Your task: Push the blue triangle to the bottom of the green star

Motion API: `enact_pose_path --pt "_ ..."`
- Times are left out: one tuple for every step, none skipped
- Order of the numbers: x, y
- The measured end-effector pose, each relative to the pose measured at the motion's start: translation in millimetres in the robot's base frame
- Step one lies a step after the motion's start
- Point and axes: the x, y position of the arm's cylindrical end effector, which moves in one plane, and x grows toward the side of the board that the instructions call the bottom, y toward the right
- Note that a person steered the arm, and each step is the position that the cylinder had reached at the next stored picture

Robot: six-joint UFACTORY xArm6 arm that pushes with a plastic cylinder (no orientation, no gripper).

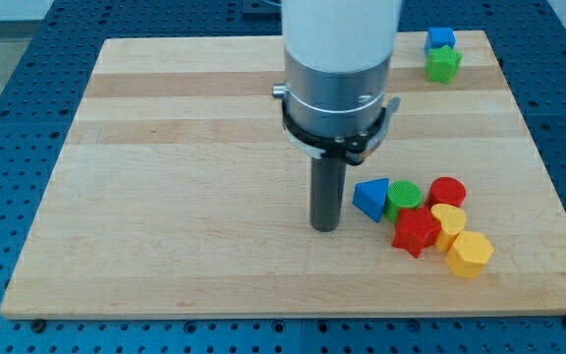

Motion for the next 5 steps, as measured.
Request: enact_pose_path --pt "0 15" --pt "0 31" --pt "-7 36" --pt "-21 36" --pt "-33 38"
